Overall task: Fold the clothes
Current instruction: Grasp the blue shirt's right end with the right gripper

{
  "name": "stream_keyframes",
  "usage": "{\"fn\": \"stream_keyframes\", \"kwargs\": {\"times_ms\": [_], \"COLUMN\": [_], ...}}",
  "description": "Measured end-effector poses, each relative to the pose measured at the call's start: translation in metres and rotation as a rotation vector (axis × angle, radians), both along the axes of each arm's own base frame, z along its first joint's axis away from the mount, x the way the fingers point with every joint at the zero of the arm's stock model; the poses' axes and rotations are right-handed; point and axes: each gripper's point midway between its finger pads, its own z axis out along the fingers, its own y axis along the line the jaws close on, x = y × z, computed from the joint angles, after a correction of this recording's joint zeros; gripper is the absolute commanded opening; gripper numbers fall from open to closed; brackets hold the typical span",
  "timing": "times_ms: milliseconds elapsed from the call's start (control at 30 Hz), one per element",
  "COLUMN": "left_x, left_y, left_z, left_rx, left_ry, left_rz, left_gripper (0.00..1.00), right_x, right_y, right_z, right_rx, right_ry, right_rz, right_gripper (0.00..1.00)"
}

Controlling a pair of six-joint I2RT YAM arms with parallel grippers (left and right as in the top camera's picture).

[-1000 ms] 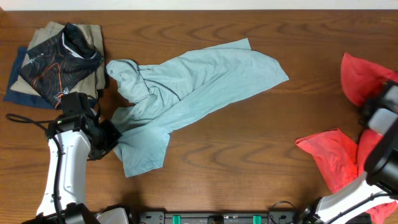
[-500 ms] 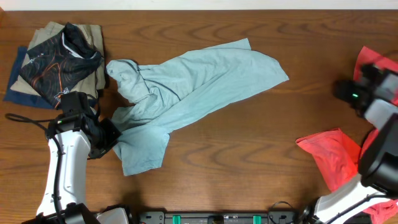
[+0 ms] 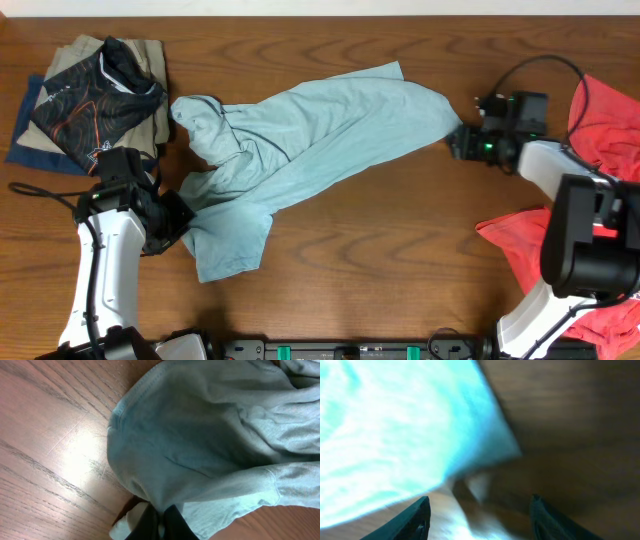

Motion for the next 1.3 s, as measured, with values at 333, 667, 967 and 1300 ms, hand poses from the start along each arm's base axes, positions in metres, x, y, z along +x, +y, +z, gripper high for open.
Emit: {"fn": "stream_keyframes", "kwargs": {"times_ms": [333, 667, 967, 1300], "left_x": [0.0, 0.0, 0.005, 0.032], "left_y": [0.0, 0.0, -0.007, -0.021], "left_z": [0.0, 0.0, 0.002, 0.036], "left_rx": [0.0, 0.0, -0.039, -0.131], "left_ry": [0.0, 0.0, -0.025, -0.145], "left_rz": [0.0, 0.0, -0.014, -0.067], "left_gripper": [0.06, 0.06, 0.06, 0.06], "right_x": [0.033, 0.047, 0.002, -0.046], "right_y": [0.04, 0.035, 0.015, -0.024], "right_z": [-0.002, -0.011, -0.005, 0.145], "right_rx": [-0.009, -0.017, -0.037, -0.062], "right_ry": [-0.087, -0.103, 0.075, -0.114], "right_rz": [-0.048, -0.142, -0.177, -0.245], "right_gripper": [0.63, 0.01, 0.01, 0.01]}}
